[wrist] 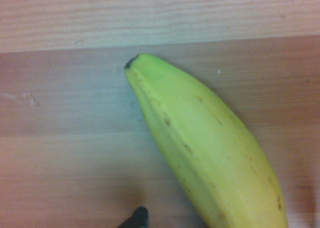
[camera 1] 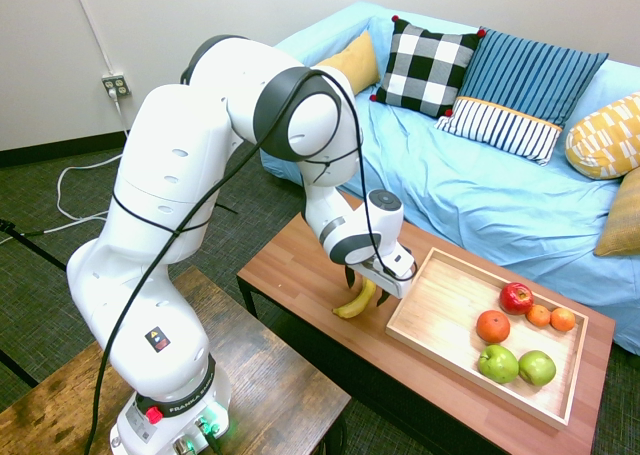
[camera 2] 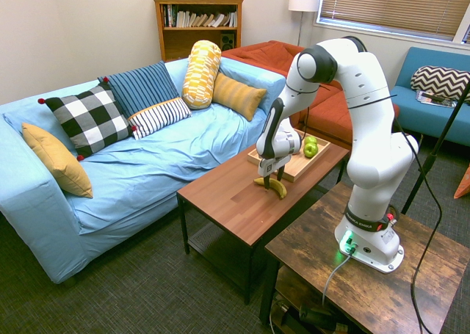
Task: Put banana in the tray
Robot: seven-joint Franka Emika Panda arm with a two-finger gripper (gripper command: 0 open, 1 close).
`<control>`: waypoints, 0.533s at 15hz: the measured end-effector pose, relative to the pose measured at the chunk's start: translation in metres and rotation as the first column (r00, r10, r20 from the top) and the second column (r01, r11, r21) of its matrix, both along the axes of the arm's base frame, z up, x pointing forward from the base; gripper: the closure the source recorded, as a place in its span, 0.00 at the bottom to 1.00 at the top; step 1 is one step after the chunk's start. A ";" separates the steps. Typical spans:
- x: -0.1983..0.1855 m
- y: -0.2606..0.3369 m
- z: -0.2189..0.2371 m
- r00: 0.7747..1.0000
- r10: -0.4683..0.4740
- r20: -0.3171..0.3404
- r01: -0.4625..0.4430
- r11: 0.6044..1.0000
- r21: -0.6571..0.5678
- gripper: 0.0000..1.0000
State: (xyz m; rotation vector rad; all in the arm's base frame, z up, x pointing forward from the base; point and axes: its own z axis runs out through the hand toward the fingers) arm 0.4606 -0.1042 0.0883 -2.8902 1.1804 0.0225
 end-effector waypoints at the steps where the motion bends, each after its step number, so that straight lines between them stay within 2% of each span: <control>1: -0.001 -0.001 -0.001 1.000 -0.001 -0.001 0.001 1.000 0.001 1.00; 8: 0.001 0.002 -0.001 1.000 0.000 0.000 0.000 1.000 0.006 1.00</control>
